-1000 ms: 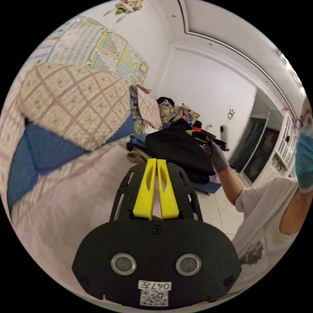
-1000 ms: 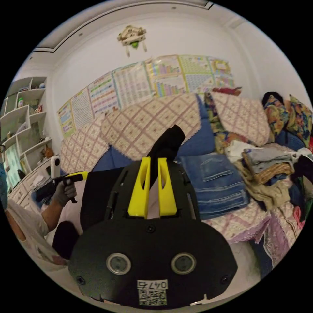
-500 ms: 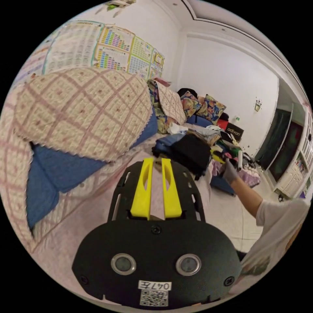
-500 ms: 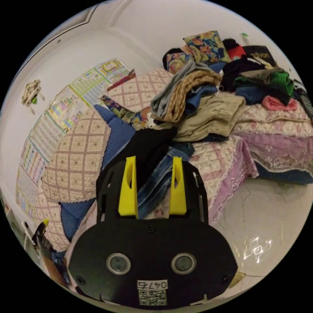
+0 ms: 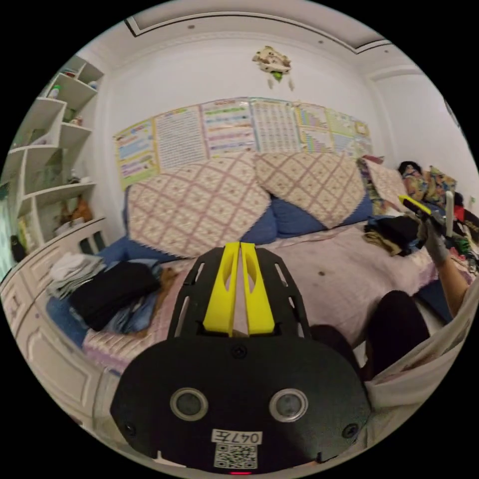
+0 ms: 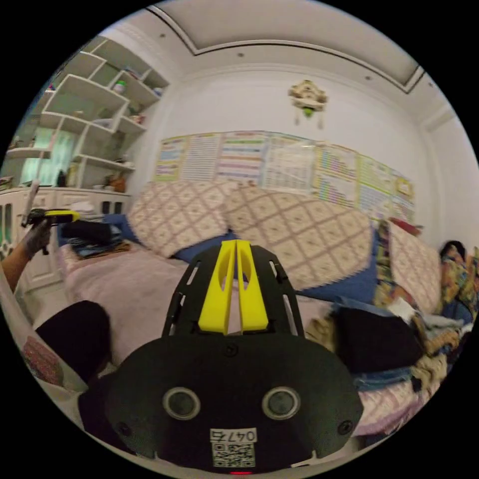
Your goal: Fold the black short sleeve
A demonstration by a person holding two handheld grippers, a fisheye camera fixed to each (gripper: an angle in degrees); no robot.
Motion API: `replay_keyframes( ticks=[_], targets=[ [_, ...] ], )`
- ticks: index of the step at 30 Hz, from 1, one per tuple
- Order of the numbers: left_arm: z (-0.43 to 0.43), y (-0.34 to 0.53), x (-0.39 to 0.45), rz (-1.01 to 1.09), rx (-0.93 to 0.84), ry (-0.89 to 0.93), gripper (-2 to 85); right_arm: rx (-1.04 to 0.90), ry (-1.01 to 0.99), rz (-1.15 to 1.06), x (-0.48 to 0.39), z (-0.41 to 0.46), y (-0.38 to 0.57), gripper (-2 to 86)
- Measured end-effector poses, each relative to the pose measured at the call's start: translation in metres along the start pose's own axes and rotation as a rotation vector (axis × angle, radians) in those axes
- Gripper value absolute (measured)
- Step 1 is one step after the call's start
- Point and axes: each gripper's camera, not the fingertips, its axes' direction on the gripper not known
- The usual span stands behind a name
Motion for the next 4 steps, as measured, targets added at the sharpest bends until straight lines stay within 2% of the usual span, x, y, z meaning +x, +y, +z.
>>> replay_keyframes(
  ticks=[2, 4],
  targets=[
    [-0.025, 0.029, -0.026, -0.024, -0.056, -0.113, 2.1, -0.030, -0.220, -0.077, -0.081, 0.049, -0.003, -1.2],
    [-0.050, 0.059, -0.053, -0.066, -0.100, -0.185, 4.2, -0.069, -0.340, -0.150, -0.141, 0.084, -0.002, -1.2]
  ],
)
